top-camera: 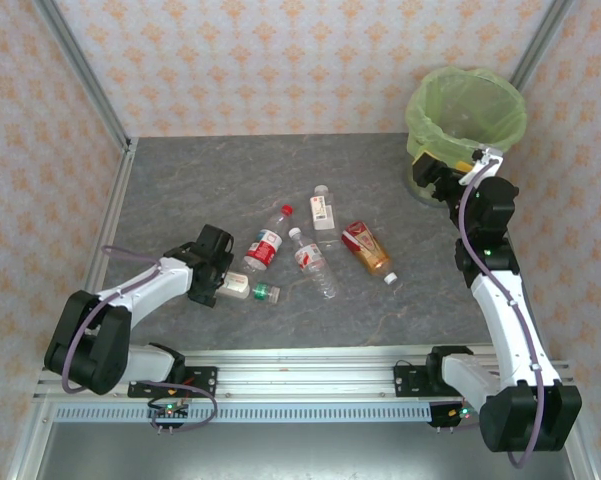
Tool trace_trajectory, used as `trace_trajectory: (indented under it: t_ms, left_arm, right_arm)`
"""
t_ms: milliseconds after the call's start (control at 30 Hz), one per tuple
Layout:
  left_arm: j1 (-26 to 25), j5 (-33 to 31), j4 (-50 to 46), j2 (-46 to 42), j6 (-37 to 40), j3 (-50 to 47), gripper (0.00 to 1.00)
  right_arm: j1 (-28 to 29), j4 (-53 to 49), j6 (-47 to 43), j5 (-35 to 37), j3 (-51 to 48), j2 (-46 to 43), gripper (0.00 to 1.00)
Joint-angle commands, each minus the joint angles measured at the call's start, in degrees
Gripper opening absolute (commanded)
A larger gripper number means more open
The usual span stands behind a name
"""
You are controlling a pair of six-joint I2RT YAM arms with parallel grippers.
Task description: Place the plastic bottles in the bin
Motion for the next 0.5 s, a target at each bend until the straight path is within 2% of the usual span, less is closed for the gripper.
trace_trajectory:
  t_ms: [0, 167, 300, 467]
  left_arm:
    - [0.4, -5.6, -0.9, 0.7, 0.1, 1.0, 0.78]
    - [0.5, -5.8, 0.3, 0.5, 1.5, 0.2, 0.64]
    - [0.5, -6.2, 0.7, -1.2, 5.2, 0.3, 0.58]
    - [0.5, -8.8, -1.1, -4.6, 13.9, 3.1, 0.54]
  right_arm:
    - [0.4, -0.3, -0.9, 1.0, -0.6, -1.4, 0.99]
    - [0.4, -0.7, -1.1, 1.0, -0.6, -1.4, 0.99]
    - [0.5, -0.6, -1.0, 0.7, -0.9, -1.5, 0.99]
    - [0.6, -0.4, -0.4, -0.2, -1.3, -2.0, 0.99]
